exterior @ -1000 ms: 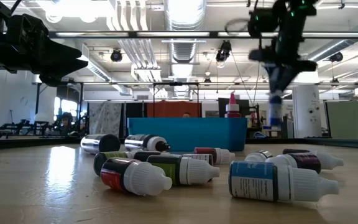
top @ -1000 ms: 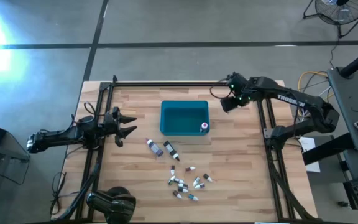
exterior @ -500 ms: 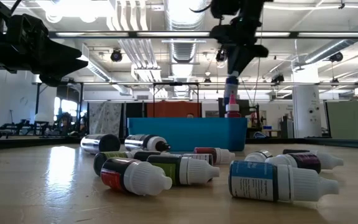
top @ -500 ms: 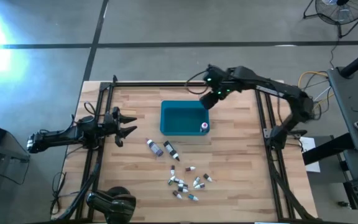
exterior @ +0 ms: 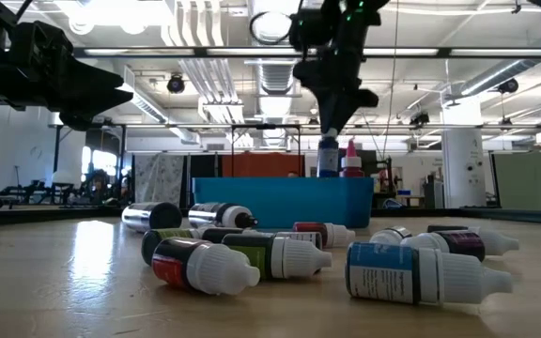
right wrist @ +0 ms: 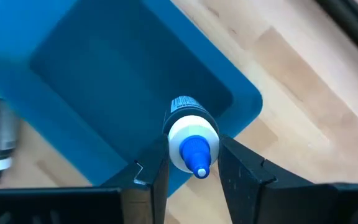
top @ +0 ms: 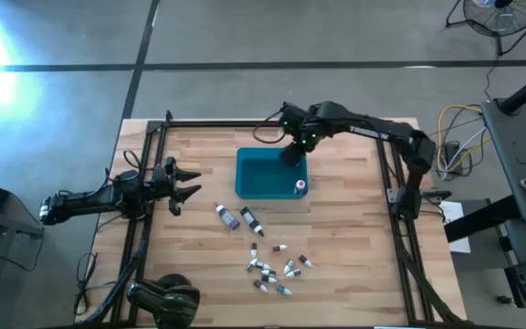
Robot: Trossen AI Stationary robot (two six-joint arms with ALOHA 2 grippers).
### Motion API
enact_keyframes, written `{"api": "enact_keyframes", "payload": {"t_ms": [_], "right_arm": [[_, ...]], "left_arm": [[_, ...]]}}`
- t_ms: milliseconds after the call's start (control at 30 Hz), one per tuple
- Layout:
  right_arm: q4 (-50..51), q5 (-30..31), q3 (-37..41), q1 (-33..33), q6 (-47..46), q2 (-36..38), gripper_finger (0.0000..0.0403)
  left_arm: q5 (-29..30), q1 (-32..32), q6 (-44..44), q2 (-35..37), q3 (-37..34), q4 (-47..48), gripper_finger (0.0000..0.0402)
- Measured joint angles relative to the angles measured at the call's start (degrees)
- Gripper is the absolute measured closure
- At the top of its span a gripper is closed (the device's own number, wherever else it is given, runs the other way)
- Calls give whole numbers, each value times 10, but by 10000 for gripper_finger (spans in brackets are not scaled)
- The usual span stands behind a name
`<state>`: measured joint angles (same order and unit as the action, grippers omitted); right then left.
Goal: Pick & Place food coloring
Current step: Put the blue food coloring bottle into the blue bin, then put the black food coloring bottle into the blue bin
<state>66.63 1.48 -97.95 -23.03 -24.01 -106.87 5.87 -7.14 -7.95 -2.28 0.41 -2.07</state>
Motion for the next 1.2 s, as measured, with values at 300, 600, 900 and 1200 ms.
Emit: {"api": "enact_keyframes", "payload": {"t_ms": [300, 600, 900, 1200], "right_arm": [[-7, 16, 15, -6, 3, -47, 286], [-17, 49, 18, -8, 22, -54, 264], [-8, 50, 18, -8, 22, -43, 208], [2, 92, 17, 22, 38, 37, 178]], "left_arm": [[0, 0, 0, 0, 0, 0, 226], [0, 0, 0, 0, 0, 0, 226], [0, 0, 0, 0, 0, 0, 226], [0, 0, 0, 0, 0, 0, 226]]}}
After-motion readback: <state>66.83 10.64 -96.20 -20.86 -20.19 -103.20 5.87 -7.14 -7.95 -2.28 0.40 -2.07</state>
